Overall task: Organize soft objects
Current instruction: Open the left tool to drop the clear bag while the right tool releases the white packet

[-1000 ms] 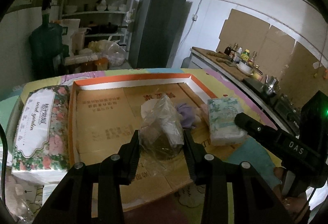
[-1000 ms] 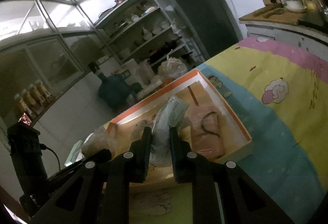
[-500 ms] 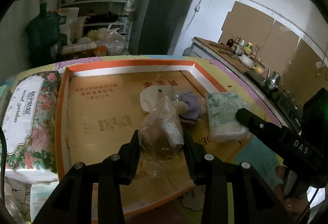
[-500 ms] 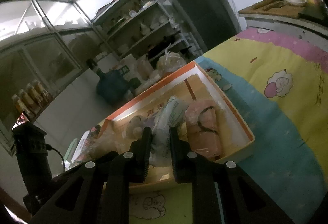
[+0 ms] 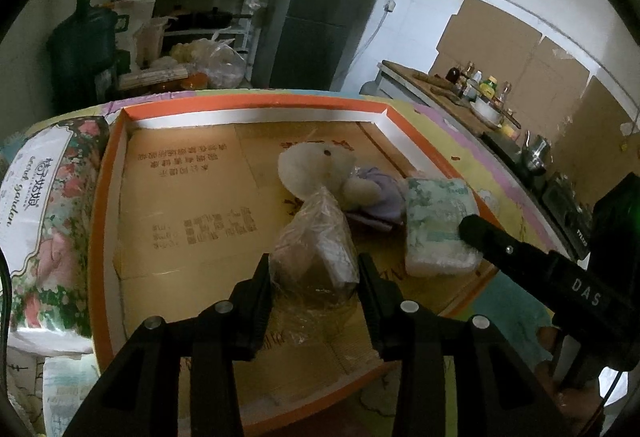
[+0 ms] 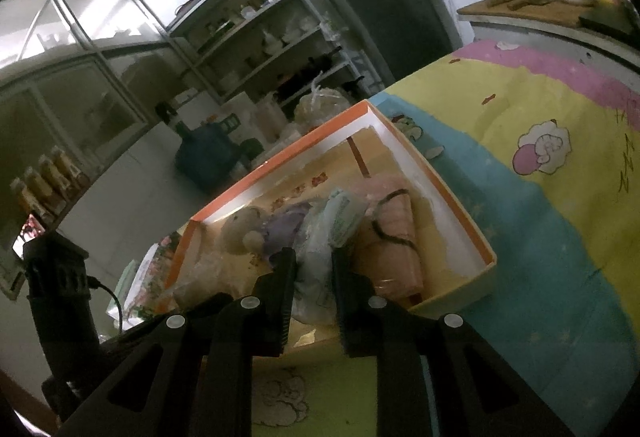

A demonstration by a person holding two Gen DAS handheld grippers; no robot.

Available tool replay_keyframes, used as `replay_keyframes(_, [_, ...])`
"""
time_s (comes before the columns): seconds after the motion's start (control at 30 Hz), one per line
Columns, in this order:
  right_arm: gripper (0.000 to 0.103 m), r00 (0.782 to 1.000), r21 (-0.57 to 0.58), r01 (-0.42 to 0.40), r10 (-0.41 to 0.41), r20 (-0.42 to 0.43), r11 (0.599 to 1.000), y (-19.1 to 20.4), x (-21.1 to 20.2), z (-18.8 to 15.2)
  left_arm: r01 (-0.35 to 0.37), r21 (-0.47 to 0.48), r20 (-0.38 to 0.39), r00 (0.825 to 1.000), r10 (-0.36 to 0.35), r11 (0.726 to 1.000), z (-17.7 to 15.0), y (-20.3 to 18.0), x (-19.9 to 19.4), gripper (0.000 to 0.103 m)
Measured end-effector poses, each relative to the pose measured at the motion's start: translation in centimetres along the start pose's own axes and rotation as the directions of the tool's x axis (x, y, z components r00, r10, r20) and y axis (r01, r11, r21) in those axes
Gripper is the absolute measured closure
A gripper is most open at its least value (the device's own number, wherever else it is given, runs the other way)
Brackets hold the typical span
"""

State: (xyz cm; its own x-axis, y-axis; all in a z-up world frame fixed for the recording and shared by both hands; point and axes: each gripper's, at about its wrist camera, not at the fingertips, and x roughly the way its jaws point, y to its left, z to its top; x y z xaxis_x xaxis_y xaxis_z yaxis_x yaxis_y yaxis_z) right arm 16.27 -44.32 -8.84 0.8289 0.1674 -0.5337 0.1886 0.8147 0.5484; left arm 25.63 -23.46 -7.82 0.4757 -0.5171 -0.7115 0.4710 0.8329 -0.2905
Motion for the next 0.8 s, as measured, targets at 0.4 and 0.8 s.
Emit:
replay_keyframes(0.4, [0.07,1.0,0.0,-0.001,0.001,0.002,1.0,-0.3,0.0,0.0,-0.008,0.004,0.012,1.0,0.008,1.0,0.0,-0.1,0.1,0.034])
replay_keyframes(0.8, [0.053,1.0,-0.011,0.005,-0.005,0.028,1.0,0.4,-1.0,0.2,-0.014,0.033,0.069,0.998,0.012,0.999,0.1,-0.7,-1.7,0.033])
